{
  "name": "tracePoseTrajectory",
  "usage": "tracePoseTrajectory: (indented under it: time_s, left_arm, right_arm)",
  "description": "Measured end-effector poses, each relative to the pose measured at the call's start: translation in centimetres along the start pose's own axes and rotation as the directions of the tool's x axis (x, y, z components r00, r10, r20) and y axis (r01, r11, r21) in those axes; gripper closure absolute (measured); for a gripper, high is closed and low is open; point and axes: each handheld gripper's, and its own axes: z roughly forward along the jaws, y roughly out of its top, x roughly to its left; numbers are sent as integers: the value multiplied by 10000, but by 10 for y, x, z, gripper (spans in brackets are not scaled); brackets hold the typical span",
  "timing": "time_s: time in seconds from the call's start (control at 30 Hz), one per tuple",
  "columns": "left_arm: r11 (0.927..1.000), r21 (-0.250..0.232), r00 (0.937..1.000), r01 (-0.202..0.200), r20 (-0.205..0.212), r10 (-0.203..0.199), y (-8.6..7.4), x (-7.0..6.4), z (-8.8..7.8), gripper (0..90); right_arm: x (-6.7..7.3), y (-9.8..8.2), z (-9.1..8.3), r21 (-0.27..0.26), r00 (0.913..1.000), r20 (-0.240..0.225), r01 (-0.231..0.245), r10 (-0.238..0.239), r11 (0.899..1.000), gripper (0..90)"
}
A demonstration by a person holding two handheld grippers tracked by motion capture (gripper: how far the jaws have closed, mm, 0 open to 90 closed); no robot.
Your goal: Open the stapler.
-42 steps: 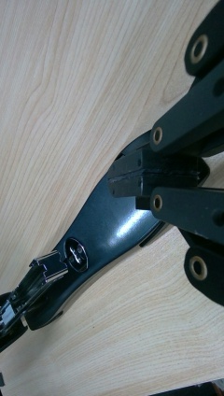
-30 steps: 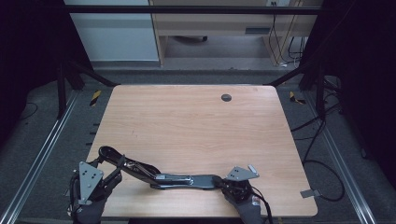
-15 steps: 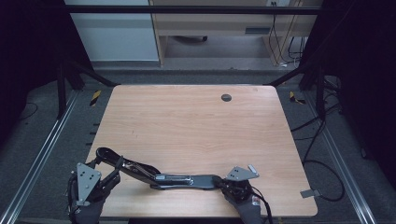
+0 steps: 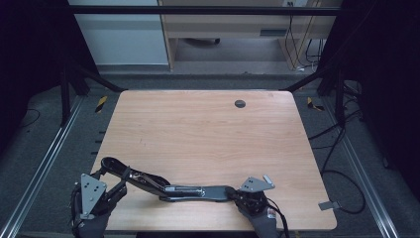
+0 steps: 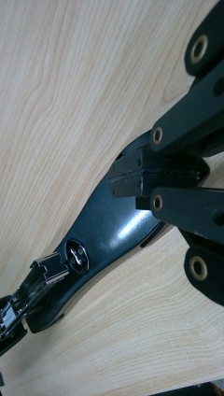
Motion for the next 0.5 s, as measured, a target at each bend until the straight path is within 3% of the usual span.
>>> tracePoseTrajectory:
  time_s: [0.3, 0.5]
  left_arm:
    - [9982, 46, 9979, -590, -277, 591, 2, -2, -1, 389]
    - [9985, -16, 9982, -554, -220, 554, 6, -1, -8, 337]
  right_arm:
    - [0, 0, 0, -2, 10000, -3, -26, 26, 10000, 900]
    - [0, 0, 0, -7, 10000, -20, -48, 48, 10000, 900]
